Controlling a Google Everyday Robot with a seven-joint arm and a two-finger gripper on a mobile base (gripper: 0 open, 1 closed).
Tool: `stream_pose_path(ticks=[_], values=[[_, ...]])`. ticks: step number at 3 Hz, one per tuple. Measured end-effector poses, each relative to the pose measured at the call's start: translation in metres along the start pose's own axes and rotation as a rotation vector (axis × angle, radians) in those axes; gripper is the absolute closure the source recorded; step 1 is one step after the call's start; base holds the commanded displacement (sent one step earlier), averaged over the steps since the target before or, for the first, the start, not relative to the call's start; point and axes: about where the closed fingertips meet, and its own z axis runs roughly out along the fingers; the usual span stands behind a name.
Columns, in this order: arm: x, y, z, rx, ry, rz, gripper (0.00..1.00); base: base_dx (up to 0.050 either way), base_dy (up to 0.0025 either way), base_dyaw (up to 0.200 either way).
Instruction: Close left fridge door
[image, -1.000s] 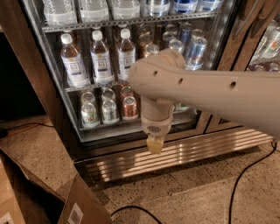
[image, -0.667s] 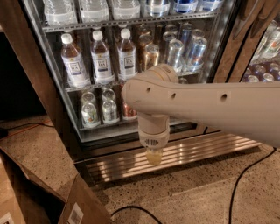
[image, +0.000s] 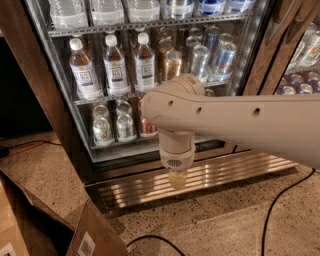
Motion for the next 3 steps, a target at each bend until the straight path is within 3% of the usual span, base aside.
stream_pose_path(ticks=[2,3], values=[[0.0000,0.0000,0.0000,0.000,0.000,0.000,0.11,0.000,0.00000,0.000],[0.0000,0.0000,0.0000,0.000,0.000,0.000,0.00,0.000,0.00000,0.000]])
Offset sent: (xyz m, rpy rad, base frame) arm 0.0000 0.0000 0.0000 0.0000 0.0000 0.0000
